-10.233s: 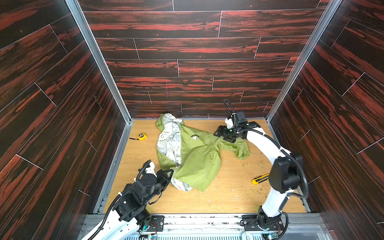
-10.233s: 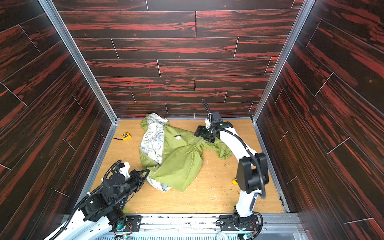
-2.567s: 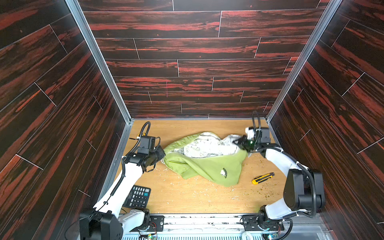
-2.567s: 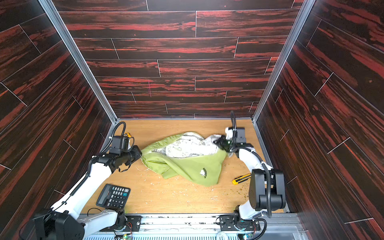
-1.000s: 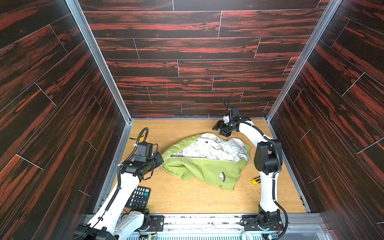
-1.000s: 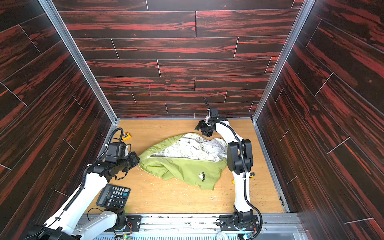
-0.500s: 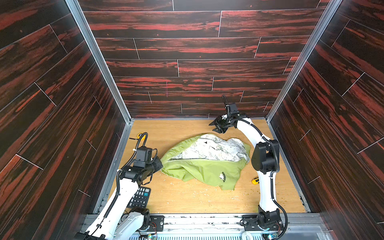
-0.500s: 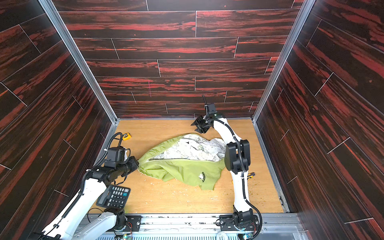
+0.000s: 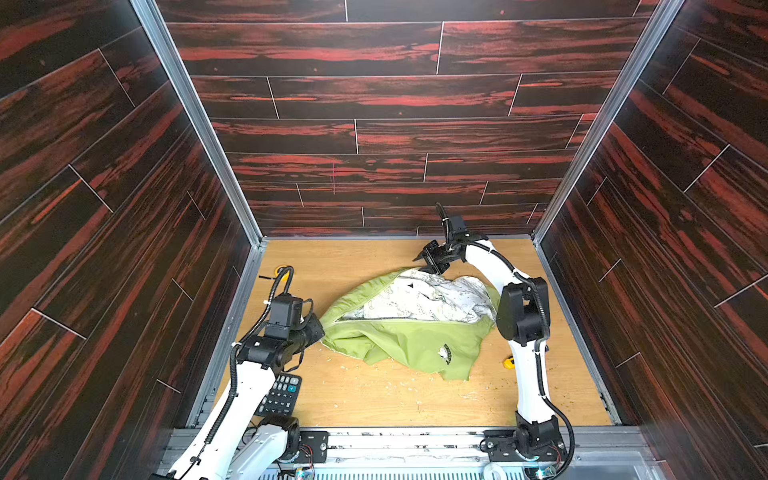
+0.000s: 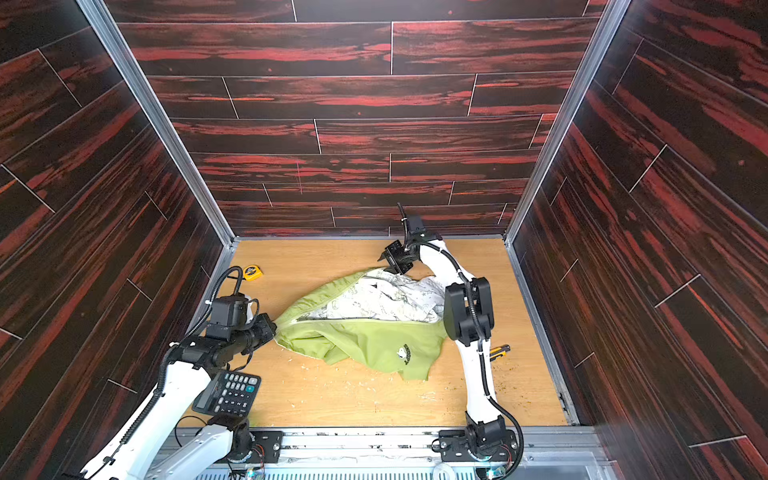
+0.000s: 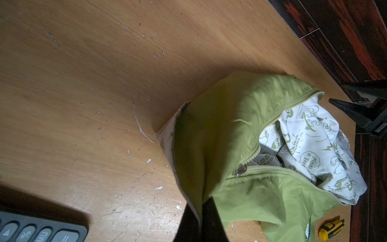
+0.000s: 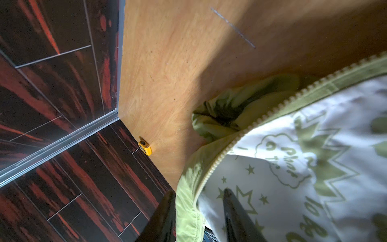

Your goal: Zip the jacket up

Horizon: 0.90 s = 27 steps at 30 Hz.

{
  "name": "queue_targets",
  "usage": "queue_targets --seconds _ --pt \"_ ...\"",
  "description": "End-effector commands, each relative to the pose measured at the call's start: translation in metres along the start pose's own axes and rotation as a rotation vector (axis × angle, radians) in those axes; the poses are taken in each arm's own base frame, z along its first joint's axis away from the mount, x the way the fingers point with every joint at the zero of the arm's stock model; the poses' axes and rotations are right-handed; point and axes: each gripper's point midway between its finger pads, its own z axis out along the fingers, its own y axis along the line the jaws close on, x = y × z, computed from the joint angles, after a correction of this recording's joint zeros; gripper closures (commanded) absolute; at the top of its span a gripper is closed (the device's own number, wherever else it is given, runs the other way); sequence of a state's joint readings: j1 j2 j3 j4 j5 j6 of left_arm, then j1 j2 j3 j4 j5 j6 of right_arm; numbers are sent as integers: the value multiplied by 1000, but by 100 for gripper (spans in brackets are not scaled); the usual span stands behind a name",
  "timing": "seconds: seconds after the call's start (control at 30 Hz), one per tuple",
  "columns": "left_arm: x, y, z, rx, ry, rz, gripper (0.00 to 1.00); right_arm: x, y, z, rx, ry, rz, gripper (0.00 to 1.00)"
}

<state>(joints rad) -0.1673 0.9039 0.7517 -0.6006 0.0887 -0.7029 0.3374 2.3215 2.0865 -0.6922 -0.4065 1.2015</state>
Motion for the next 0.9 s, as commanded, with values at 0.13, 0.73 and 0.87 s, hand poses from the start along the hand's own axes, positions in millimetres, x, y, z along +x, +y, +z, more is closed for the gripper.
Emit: queue_targets --seconds 0.13,0.73,0.87 --pt "6 9 -5 -21 1 9 100 -9 -36 38 85 20 94 62" --pt "10 12 -10 -22 1 7 100 -23 -27 44 63 -4 82 100" --pt "8 10 -10 -13 -9 4 100 -29 5 15 -13 -54 -2 100"
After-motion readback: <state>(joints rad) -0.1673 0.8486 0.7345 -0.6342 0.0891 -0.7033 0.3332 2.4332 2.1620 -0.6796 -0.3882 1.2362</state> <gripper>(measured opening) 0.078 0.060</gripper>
